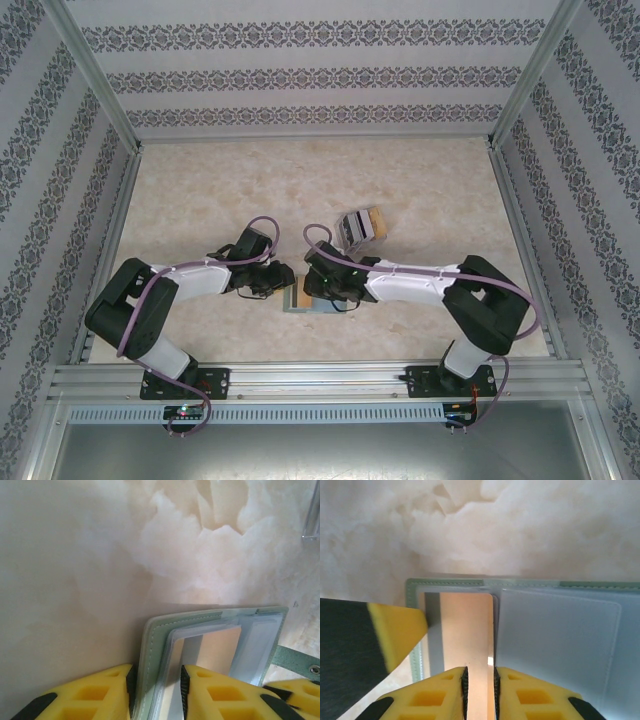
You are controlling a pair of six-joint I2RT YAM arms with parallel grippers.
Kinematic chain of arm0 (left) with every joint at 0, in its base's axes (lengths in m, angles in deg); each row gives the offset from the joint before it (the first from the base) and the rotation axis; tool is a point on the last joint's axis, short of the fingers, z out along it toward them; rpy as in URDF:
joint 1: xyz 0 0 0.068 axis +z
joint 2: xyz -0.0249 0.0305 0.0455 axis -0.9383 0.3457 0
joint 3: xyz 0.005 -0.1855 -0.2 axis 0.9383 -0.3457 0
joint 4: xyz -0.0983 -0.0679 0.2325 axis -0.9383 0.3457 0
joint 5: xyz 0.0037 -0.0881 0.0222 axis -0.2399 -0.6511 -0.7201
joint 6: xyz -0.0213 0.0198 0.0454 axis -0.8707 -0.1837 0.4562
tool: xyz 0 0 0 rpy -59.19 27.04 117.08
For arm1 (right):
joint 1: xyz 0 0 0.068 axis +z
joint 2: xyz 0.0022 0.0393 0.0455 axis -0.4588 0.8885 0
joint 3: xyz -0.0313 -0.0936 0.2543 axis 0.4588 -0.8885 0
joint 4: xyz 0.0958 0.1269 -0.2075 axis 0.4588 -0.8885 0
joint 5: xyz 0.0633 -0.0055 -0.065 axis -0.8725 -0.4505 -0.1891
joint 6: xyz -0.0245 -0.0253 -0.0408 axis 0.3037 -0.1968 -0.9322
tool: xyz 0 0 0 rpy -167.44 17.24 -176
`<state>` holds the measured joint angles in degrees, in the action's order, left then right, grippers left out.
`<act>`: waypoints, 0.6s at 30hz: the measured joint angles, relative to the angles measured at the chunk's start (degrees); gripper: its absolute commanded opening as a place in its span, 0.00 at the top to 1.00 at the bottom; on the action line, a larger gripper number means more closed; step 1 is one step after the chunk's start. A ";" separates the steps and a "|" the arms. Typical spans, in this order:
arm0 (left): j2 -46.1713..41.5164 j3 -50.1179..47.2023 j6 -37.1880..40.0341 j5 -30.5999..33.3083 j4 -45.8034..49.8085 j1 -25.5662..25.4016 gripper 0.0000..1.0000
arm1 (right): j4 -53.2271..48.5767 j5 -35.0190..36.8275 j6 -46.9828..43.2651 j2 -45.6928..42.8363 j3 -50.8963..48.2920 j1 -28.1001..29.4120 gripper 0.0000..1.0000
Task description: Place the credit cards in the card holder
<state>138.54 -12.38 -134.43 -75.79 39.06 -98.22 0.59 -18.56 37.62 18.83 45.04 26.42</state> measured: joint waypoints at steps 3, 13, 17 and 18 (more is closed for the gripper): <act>-1.31 0.13 0.85 1.92 1.51 -0.57 0.64 | 0.20 0.22 -0.24 -0.76 -1.46 -0.31 0.84; -9.35 2.12 3.28 3.72 3.50 -4.24 0.71 | -0.42 0.46 -1.40 1.95 -2.38 -0.76 0.88; -3.80 2.12 2.56 -0.22 0.42 -4.52 0.72 | -0.52 0.46 -1.51 1.92 -2.38 -0.76 0.88; -2.45 2.12 2.27 -0.76 0.04 -4.52 0.72 | -0.55 0.46 -1.51 1.95 -2.38 -0.76 0.88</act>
<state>136.09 -10.26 -132.16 -76.56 39.10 -102.75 0.05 -18.11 36.11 20.77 42.66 25.66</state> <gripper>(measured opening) 0.277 0.119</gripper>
